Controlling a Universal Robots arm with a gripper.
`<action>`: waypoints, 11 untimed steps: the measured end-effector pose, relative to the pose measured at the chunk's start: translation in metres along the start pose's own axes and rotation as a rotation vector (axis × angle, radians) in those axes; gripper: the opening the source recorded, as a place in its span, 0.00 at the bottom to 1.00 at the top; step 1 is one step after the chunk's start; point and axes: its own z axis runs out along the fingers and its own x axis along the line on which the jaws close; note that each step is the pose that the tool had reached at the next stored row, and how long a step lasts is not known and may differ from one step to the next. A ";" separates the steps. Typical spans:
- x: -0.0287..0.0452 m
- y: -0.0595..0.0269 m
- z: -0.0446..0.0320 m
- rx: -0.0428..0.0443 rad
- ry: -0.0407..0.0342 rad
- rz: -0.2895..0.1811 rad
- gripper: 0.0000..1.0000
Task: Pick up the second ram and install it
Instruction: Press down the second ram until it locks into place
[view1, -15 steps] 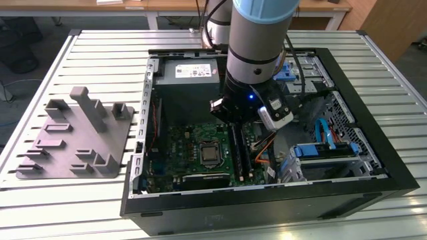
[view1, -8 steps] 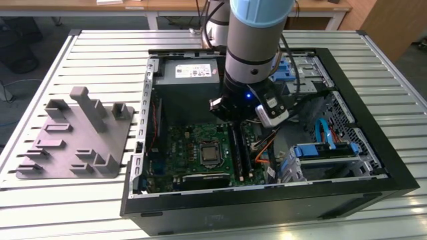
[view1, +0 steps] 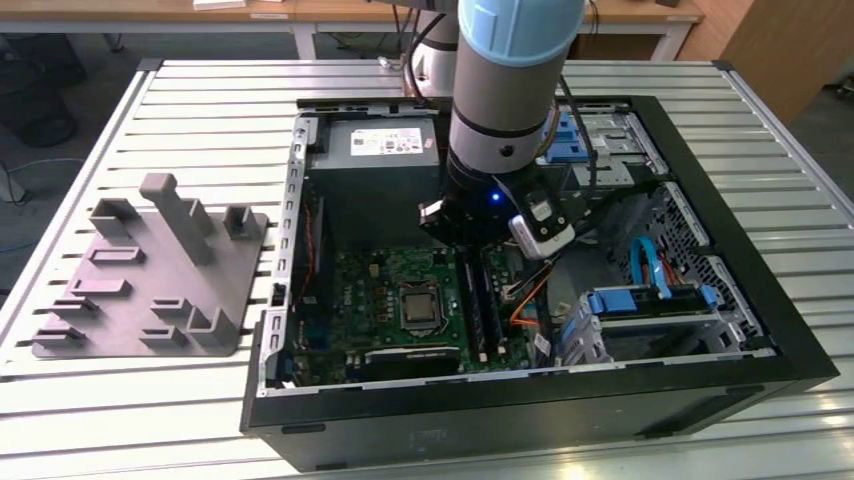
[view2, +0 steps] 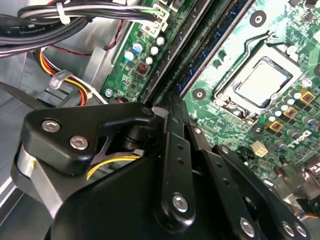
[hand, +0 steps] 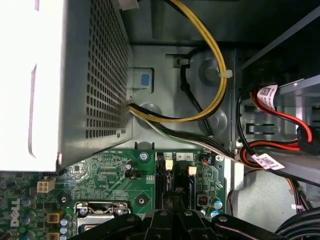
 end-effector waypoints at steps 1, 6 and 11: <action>-0.0001 0.0002 -0.0006 -0.0008 -0.0003 0.000 0.10; -0.0006 0.0000 0.0012 0.0013 0.0013 0.000 0.10; -0.0010 0.0000 0.0031 0.0006 0.0023 0.000 0.10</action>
